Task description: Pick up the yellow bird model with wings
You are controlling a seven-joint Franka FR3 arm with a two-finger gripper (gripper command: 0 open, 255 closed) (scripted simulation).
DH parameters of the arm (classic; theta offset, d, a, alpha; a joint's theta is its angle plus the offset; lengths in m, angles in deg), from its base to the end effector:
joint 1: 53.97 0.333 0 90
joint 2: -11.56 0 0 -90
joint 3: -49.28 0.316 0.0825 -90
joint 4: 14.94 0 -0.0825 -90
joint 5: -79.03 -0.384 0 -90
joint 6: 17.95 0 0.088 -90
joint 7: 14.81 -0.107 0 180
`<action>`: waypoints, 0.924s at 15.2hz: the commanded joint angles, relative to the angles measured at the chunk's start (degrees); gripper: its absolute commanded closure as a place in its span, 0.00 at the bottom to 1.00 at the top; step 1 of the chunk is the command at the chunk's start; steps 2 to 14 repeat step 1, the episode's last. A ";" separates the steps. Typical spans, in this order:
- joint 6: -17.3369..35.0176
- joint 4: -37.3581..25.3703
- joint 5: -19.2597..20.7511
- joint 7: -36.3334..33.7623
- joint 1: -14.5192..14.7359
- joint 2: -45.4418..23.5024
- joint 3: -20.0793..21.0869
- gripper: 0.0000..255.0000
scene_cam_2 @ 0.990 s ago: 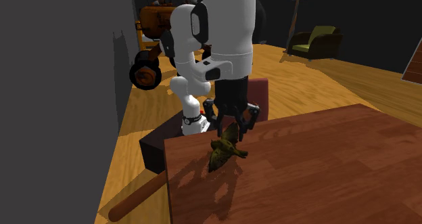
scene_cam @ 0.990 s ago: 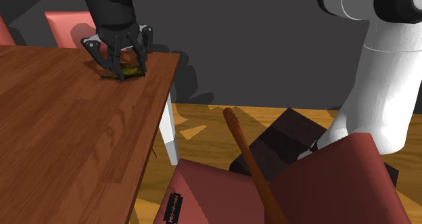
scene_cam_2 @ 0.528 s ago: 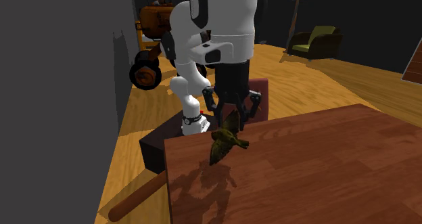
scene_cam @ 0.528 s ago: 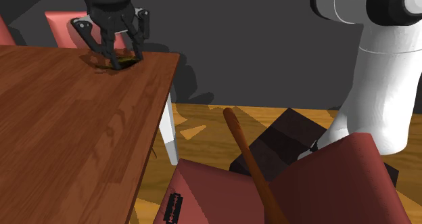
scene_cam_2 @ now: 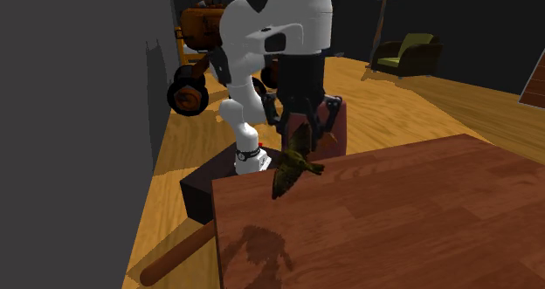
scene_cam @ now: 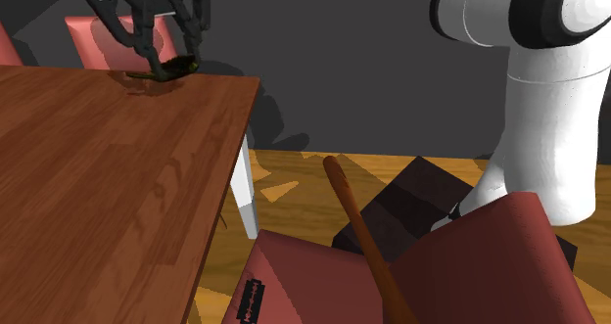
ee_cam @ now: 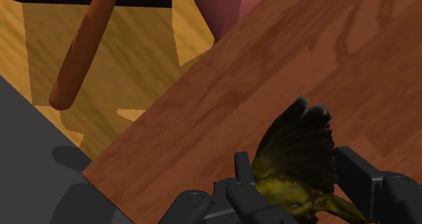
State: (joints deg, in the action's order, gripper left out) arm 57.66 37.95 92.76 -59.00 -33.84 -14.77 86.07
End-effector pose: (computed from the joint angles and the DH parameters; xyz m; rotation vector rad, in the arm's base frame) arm 0.4678 0.4390 0.6563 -3.1046 -0.1661 0.0329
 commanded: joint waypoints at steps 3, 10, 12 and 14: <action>-1.10 -1.67 0.38 -0.05 0.61 -0.59 -0.09 1.00; -1.10 -1.67 0.38 -0.05 0.61 -0.59 -0.09 1.00; -1.10 -1.67 0.38 -0.05 0.61 -0.59 -0.09 1.00; -1.10 -1.67 0.38 -0.05 0.61 -0.59 -0.09 1.00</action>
